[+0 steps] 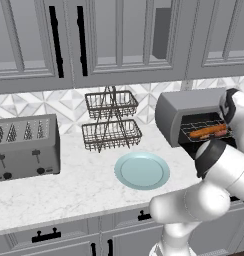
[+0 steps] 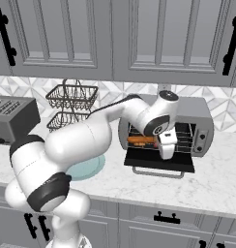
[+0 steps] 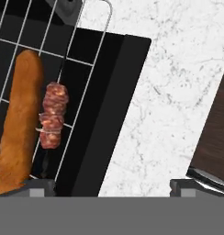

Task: Pick up the kebab skewer and baguette bread, and place them inside the toaster oven. Close the toaster oven door and start by setting the timer.

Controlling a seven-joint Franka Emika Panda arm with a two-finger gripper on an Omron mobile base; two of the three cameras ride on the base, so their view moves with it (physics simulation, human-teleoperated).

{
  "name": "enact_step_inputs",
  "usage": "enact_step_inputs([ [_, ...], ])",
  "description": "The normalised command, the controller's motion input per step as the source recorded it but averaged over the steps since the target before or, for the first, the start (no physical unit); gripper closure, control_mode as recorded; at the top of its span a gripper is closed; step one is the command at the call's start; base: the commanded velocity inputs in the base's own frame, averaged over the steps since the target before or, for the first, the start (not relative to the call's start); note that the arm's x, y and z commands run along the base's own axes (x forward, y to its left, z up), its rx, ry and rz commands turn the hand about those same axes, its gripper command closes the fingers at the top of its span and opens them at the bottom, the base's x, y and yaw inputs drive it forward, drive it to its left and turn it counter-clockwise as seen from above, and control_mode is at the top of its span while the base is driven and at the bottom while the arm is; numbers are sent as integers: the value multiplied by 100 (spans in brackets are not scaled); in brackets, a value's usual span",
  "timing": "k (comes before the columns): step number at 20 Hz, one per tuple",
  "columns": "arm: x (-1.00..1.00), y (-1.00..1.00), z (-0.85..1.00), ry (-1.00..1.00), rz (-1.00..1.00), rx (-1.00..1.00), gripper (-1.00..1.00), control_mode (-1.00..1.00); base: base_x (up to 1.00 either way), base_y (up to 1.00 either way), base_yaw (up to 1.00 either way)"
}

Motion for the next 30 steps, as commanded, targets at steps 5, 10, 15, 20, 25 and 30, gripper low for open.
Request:
enact_step_inputs([
  [5,-29,0,-7,19,8,-9,-100,-100,0,0,0],
  [10,-35,3,-15,19,3,-4,-100,-100,0,0,0],
  [15,-18,10,-36,19,0,0,-100,-100,0,0,0],
  [20,20,20,-29,12,0,0,-100,-100,0,0,0],
  [25,26,1,0,1,0,0,-100,-100,0,0,0],
  [30,0,0,-6,0,0,0,-100,-100,0,0,0],
])
